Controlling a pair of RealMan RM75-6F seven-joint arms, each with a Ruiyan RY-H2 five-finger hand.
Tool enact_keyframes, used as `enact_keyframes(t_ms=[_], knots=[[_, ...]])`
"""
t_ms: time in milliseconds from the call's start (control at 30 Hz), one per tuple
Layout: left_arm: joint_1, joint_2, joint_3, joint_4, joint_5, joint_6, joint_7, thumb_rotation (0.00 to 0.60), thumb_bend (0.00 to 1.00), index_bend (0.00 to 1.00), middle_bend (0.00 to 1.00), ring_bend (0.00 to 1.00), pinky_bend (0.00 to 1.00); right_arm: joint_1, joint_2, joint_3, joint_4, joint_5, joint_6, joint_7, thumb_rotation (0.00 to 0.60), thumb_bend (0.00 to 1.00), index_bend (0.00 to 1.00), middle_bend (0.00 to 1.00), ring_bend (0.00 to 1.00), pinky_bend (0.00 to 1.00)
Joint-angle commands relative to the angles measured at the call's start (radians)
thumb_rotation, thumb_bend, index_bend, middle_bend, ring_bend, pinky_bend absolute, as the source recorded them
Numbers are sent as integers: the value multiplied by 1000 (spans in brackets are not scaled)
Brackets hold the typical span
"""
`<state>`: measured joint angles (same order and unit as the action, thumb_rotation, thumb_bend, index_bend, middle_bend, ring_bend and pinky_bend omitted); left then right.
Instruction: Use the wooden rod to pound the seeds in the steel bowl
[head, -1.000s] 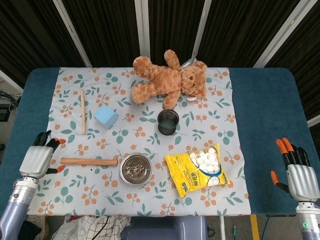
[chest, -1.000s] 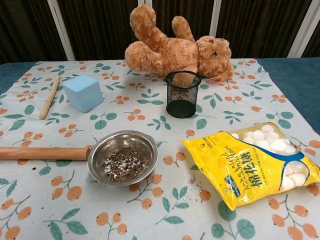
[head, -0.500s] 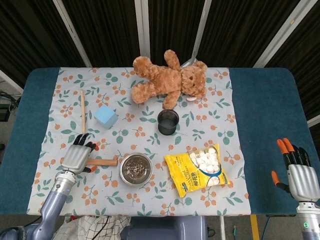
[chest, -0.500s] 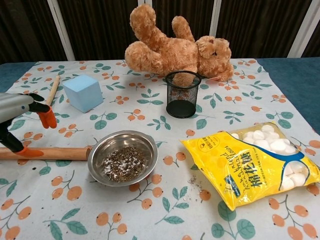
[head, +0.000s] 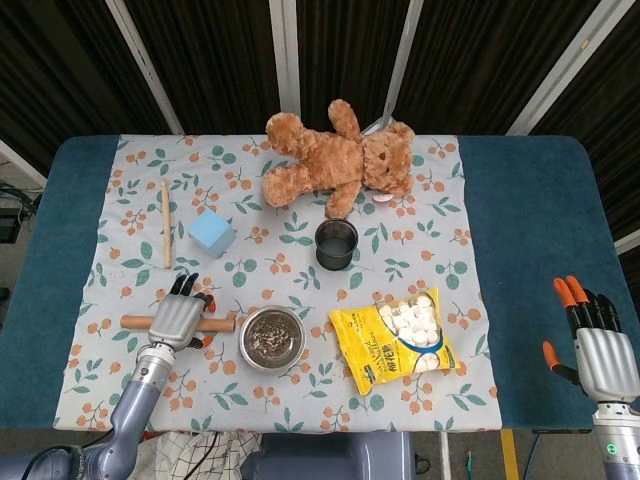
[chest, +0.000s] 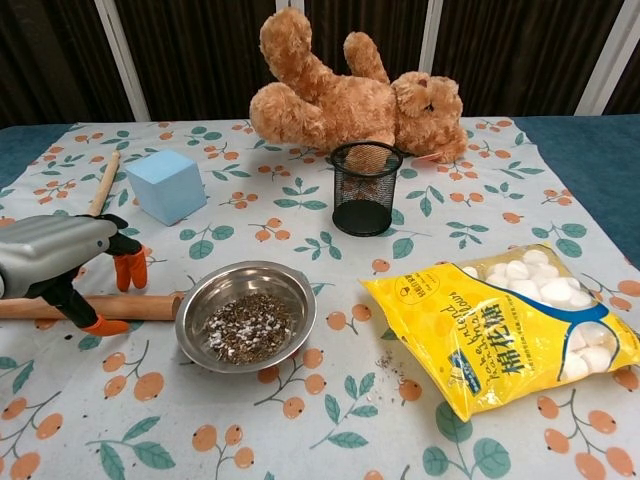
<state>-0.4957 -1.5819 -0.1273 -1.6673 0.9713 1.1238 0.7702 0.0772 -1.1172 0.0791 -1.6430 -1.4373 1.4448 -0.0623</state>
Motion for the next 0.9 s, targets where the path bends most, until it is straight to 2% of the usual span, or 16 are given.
enact_keyframes(t_ms=[33, 600, 900], knots=[[-8, -8, 0, 10, -10, 1, 7, 600, 306, 427, 431, 5, 0, 1, 0, 0, 0, 1, -1, 0, 600, 416, 0, 0, 0, 0], [-47, -46, 2, 30, -39, 7, 1, 600, 330, 450, 476, 25, 0, 1, -1, 0, 0, 4, -2, -4, 600, 416, 0, 0, 0, 0], [-61, -54, 14, 37, -50, 23, 7, 600, 379, 489, 560, 49, 0, 1, -2, 0, 1, 4, -1, -3, 600, 415, 0, 0, 0, 0]])
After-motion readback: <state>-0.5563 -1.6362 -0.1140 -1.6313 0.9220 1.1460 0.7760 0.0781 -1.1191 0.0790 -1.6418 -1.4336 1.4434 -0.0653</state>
